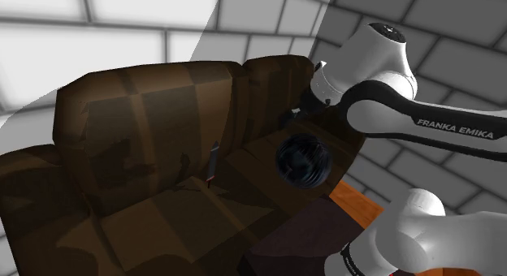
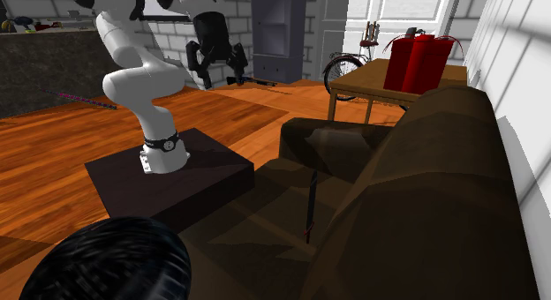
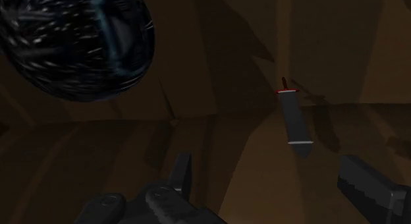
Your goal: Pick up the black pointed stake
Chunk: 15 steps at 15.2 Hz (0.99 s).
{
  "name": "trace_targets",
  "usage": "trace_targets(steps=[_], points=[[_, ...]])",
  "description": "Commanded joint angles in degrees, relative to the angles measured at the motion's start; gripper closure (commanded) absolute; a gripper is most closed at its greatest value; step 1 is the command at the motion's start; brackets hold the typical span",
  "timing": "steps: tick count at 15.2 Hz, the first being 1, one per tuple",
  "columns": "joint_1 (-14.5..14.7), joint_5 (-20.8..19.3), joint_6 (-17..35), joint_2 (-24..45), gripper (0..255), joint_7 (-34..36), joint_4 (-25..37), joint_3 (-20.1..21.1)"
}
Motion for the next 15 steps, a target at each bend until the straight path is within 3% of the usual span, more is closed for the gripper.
trace_targets(steps=[1,4,6,8,9,11,13,15], points=[[0.0,-0.8,8.6,0.8,0,1.3,-4.5,2.1],[-1.8,-3.1,20.9,5.1,0,4.0,-8.2,6.0],[-4.6,-5.5,29.4,9.0,0,6.7,-9.8,9.7],[-9.8,-9.0,38.1,13.3,0,10.4,-10.5,15.2],[-13.8,-11.2,42.4,15.4,0,12.6,-10.5,19.1],[-25.3,-16.0,50.8,18.6,0,18.1,-9.8,30.0],[-41.2,-19.2,59.1,19.1,0,23.2,-8.4,45.4],[-56.9,-18.7,66.8,16.4,0,26.2,-6.4,61.3]])
